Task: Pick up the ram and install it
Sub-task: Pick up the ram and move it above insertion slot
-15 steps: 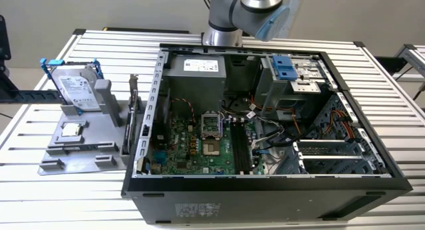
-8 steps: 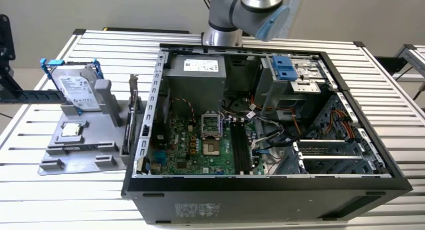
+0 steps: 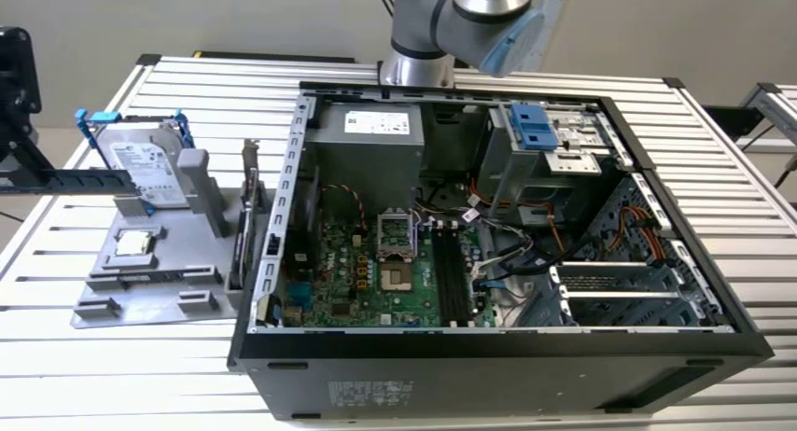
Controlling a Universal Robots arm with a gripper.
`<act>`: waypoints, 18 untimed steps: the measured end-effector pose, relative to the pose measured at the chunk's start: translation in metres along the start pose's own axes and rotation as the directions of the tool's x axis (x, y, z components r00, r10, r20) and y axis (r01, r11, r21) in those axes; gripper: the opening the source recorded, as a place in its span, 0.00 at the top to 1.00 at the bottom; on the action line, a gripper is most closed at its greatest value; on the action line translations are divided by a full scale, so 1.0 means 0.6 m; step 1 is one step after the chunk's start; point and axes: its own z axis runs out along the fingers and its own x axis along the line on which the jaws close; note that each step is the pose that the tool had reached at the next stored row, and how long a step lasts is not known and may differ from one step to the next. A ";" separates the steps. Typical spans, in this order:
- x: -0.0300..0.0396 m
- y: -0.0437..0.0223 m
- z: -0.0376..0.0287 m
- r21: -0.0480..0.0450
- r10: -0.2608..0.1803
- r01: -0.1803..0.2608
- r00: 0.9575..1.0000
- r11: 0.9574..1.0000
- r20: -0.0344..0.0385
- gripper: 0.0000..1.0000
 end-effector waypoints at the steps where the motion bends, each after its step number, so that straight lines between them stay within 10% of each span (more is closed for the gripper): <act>1: 0.000 0.002 0.000 0.000 0.000 0.000 1.000 1.000 0.000 1.00; 18: 0.000 0.033 0.000 0.000 0.000 0.000 1.000 1.000 0.000 1.00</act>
